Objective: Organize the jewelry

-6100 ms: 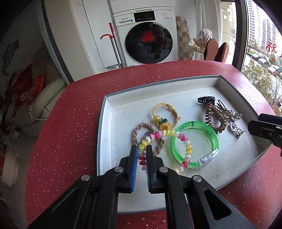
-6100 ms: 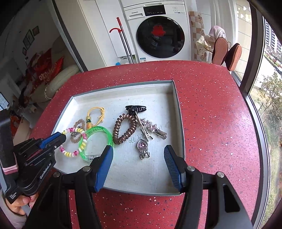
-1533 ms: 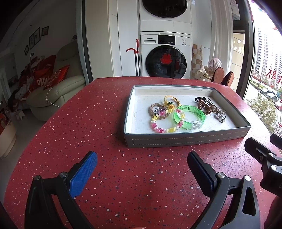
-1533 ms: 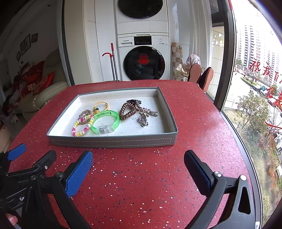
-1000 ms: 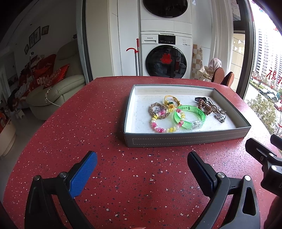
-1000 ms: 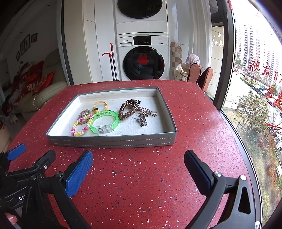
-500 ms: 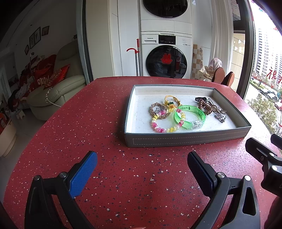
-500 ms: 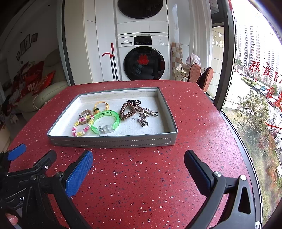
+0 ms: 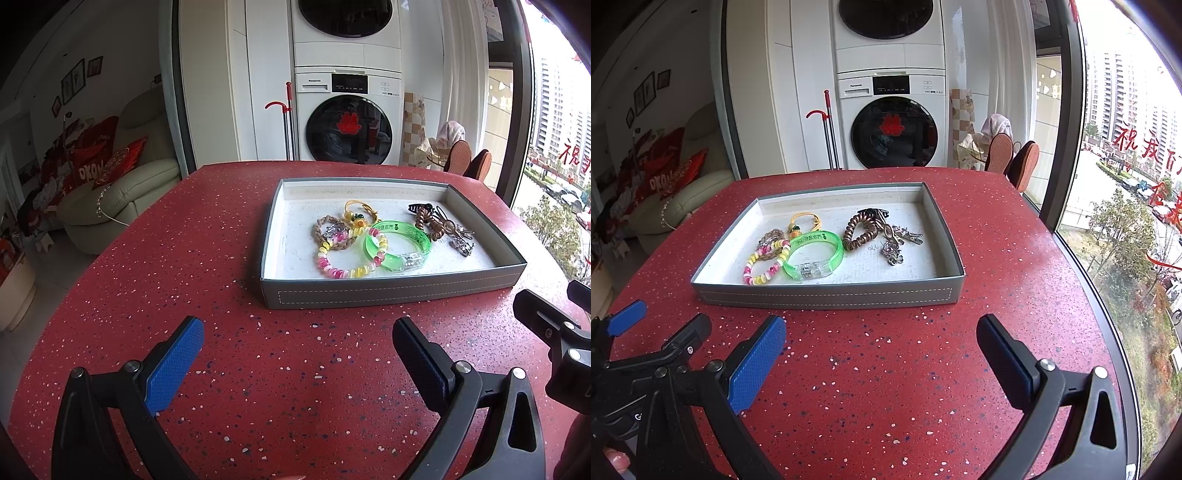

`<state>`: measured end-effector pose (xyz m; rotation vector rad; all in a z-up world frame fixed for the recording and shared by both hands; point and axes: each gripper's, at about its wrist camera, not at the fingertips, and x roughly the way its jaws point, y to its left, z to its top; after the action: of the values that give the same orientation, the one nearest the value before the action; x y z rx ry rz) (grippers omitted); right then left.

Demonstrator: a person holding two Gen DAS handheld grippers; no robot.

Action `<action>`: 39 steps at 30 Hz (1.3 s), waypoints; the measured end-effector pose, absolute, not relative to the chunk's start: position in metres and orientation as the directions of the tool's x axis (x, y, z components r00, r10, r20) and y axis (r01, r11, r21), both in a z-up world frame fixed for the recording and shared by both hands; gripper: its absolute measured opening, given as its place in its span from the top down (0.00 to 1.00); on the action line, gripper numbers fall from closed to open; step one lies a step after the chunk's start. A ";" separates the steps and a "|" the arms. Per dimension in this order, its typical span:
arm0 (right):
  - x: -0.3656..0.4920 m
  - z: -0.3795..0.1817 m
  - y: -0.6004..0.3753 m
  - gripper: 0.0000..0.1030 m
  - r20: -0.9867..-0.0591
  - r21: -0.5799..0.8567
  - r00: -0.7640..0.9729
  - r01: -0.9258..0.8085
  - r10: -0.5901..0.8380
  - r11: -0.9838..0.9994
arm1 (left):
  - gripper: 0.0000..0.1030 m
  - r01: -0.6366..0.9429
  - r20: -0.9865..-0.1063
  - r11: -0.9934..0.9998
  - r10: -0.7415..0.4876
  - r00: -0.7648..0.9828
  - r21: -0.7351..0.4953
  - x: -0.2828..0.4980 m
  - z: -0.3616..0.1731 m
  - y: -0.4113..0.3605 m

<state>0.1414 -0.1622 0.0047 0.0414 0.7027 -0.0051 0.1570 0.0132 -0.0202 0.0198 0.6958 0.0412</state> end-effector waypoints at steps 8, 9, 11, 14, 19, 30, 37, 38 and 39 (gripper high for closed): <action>0.141 0.005 -0.162 0.00 -0.646 0.036 0.763 0.019 0.009 0.999 | 0.00 -0.031 -0.640 0.999 0.046 0.767 0.034 0.157 -0.020 0.013; 0.141 0.005 -0.162 0.00 -0.646 0.036 0.763 0.019 0.009 0.999 | 0.00 -0.032 -0.640 0.999 0.047 0.767 0.035 0.157 -0.020 0.013; 0.141 0.005 -0.162 0.00 -0.647 0.038 0.763 0.018 0.010 0.999 | 0.00 -0.032 -0.640 0.999 0.046 0.767 0.033 0.157 -0.019 0.013; 0.141 0.004 -0.162 0.00 -0.646 0.036 0.763 0.017 0.010 0.999 | 0.00 -0.032 -0.640 0.999 0.047 0.767 0.035 0.157 -0.019 0.013; 0.142 0.004 -0.161 0.00 -0.646 0.037 0.763 0.015 0.012 0.999 | 0.00 -0.030 -0.639 0.999 0.045 0.768 0.034 0.157 -0.019 0.013; 0.142 0.003 -0.157 0.00 -0.647 0.036 0.762 0.013 0.013 0.999 | 0.00 -0.027 -0.644 0.999 0.039 0.764 0.029 0.157 -0.018 0.013; 0.142 0.003 -0.156 0.00 -0.648 0.037 0.761 0.013 0.015 0.999 | 0.00 -0.025 -0.648 1.000 0.029 0.761 0.016 0.157 -0.017 0.013; 0.142 0.003 -0.156 0.00 -0.648 0.037 0.761 0.013 0.014 0.999 | 0.00 -0.024 -0.649 1.000 0.026 0.760 0.011 0.157 -0.017 0.013; 0.142 0.003 -0.156 0.00 -0.649 0.037 0.761 0.013 0.014 0.999 | 0.00 -0.025 -0.648 1.000 0.025 0.761 0.009 0.157 -0.017 0.013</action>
<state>0.1420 -0.1558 0.0027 0.0404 0.7062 0.0007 0.1570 0.0134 -0.0166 0.0002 0.7046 0.0274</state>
